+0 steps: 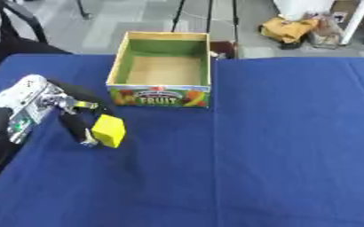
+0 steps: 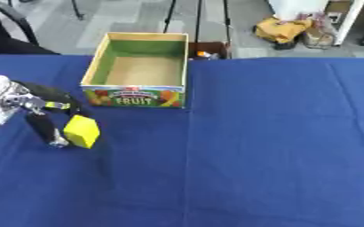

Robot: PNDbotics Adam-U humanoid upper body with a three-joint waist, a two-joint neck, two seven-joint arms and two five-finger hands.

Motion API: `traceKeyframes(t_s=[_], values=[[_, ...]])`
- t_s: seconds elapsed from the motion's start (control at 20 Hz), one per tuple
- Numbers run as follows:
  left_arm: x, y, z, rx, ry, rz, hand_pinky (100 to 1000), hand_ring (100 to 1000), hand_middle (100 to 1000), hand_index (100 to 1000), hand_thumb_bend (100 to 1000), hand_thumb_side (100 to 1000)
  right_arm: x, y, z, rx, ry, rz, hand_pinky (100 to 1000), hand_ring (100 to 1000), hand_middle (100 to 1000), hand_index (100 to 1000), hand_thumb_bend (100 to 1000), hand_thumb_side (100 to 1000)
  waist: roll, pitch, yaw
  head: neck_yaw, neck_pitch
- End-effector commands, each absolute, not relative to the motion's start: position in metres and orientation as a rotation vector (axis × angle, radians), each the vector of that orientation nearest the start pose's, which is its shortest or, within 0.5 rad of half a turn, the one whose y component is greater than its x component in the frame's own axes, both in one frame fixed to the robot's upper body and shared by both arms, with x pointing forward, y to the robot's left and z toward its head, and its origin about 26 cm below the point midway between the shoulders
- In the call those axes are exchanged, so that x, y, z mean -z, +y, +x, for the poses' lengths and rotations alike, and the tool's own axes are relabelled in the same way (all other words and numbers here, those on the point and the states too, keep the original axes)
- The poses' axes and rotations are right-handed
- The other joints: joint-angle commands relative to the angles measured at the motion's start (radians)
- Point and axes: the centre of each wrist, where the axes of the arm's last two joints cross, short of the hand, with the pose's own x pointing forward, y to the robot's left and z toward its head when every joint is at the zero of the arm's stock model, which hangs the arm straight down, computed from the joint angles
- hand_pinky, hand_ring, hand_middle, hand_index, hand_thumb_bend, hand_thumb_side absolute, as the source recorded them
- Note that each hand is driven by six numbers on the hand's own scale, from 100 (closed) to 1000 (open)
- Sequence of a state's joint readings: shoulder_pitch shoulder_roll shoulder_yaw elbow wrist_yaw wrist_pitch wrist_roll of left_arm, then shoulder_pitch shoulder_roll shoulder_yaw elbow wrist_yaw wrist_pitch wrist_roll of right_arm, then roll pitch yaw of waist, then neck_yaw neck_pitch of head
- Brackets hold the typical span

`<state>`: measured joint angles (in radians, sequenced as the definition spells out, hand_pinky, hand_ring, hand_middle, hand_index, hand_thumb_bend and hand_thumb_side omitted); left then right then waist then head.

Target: Pick up objects on the table and place them in the box.

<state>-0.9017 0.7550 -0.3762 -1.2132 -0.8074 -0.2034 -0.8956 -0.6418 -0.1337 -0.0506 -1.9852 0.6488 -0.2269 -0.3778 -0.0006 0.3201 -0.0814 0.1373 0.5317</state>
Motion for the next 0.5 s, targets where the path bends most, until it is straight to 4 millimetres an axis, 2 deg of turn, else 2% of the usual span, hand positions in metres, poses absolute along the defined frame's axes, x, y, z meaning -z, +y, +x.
traceKeyframes(t_s=[0.05,0.5], values=[[-0.2756,0.3167,0.4302,1.994,-0.838,0.867,735,833,902,977,433,532,-0.2919,-0.2073,0.3141,0.021,3.12,0.92,753,848,620,849,100,924,0.003,-0.026,0.001,-0.005,0.006],[-0.2735,0.312,0.4286,2.015,-0.849,0.849,719,813,868,958,422,529,-0.2919,-0.2072,0.3142,0.013,3.12,0.919,753,849,620,849,100,922,0.001,-0.025,0.0,-0.001,0.005]])
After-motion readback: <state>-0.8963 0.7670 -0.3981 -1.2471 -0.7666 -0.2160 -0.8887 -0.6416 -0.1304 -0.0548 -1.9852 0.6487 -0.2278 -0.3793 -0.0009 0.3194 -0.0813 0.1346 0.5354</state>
